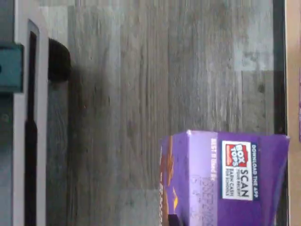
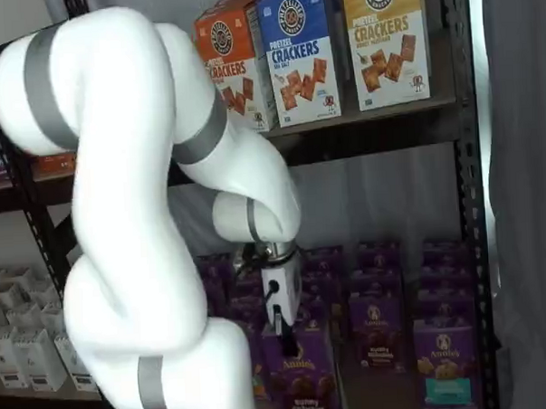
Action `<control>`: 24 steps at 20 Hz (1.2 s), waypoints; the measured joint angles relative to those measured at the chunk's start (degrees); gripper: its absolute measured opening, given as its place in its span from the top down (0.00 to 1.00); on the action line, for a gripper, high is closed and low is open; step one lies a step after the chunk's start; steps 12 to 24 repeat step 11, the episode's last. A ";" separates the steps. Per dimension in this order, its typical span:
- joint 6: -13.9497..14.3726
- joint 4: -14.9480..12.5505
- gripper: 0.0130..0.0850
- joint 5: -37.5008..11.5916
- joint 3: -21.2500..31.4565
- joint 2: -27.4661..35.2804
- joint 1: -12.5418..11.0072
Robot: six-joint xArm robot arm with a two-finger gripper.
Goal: Pick up the purple box with a brown patch in the center, on the bottom shelf, the fifth box from the left
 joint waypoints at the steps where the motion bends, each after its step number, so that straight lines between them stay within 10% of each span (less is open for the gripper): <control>1: 0.38 0.25 0.72 1.35 0.48 -1.94 0.51; 11: 2.73 2.23 0.72 13.11 3.06 -16.85 3.27; 24: 2.73 2.23 0.72 13.11 3.06 -16.85 3.27</control>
